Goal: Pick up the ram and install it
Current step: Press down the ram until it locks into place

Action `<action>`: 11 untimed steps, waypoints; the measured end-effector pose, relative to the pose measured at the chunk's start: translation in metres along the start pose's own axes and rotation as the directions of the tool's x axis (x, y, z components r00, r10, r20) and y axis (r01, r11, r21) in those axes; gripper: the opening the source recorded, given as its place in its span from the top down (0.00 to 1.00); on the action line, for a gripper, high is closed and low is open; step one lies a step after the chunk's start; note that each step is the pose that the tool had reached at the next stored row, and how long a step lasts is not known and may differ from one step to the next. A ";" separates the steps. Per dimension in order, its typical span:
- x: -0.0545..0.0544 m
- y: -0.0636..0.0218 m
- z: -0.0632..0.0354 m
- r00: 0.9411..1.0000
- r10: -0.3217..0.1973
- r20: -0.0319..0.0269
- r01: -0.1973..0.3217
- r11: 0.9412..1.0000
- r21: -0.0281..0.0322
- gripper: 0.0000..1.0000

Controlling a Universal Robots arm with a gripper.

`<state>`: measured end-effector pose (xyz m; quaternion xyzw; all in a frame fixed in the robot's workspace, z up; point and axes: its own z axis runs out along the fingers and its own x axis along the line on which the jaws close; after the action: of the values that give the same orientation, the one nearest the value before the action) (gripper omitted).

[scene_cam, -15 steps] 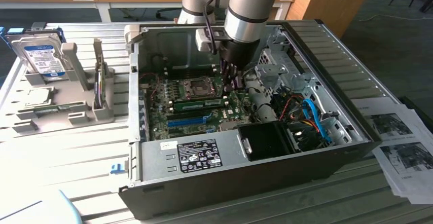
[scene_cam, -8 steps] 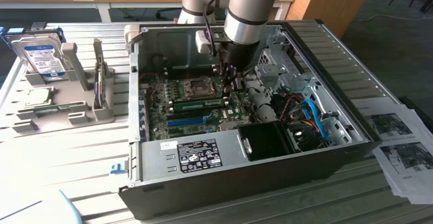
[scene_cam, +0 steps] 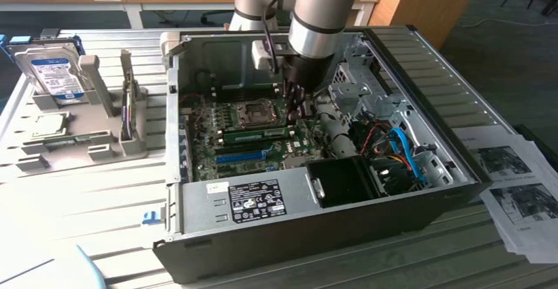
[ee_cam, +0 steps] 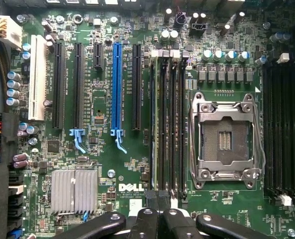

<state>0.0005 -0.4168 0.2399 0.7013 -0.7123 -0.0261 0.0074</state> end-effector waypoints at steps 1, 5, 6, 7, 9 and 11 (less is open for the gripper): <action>0.000 0.0000 0.0007 1.000 0.000 0.000 0.000 1.000 0.000 0.91; 0.000 -0.0001 0.0029 1.000 0.000 0.000 0.000 1.000 0.000 0.91; 0.000 -0.0002 0.0033 1.000 0.000 0.000 0.000 1.000 0.000 0.91; 0.000 -0.0002 0.0038 1.000 0.000 0.000 0.000 1.000 0.000 0.91; 0.000 -0.0002 0.0048 1.000 0.000 0.000 0.000 1.000 0.000 0.91; 0.000 -0.0003 0.0057 1.000 0.000 0.000 0.000 1.000 0.000 0.91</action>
<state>0.0005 -0.4168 0.2342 0.7013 -0.7123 -0.0261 0.0074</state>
